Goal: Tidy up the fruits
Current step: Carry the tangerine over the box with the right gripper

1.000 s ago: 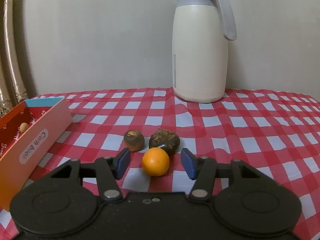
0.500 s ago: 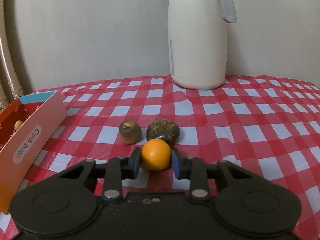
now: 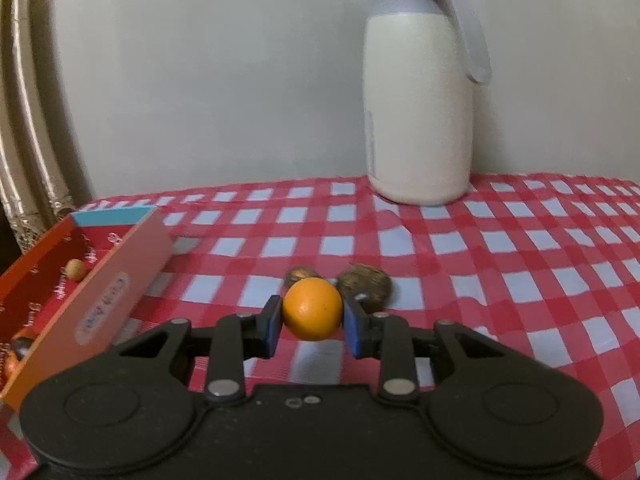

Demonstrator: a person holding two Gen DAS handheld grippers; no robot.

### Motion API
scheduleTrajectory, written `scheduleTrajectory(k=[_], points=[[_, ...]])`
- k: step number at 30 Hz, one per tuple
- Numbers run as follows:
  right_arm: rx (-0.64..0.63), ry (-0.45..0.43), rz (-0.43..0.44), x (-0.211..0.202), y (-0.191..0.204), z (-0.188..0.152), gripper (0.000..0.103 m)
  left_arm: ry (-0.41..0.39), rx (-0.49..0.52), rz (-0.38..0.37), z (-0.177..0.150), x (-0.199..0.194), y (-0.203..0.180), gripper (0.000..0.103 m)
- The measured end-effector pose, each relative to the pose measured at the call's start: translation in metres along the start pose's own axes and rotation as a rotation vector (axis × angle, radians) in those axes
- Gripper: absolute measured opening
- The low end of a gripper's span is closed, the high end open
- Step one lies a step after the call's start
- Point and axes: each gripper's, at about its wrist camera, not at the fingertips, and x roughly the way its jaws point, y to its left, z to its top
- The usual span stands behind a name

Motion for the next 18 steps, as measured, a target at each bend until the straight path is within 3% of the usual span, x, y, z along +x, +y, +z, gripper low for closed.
scheduleTrajectory(k=[18], points=[[-0.07, -0.058, 0.122, -0.026, 0.065, 0.009, 0.03, 0.018, -0.031, 0.035, -0.004, -0.005, 0.034, 0.103]])
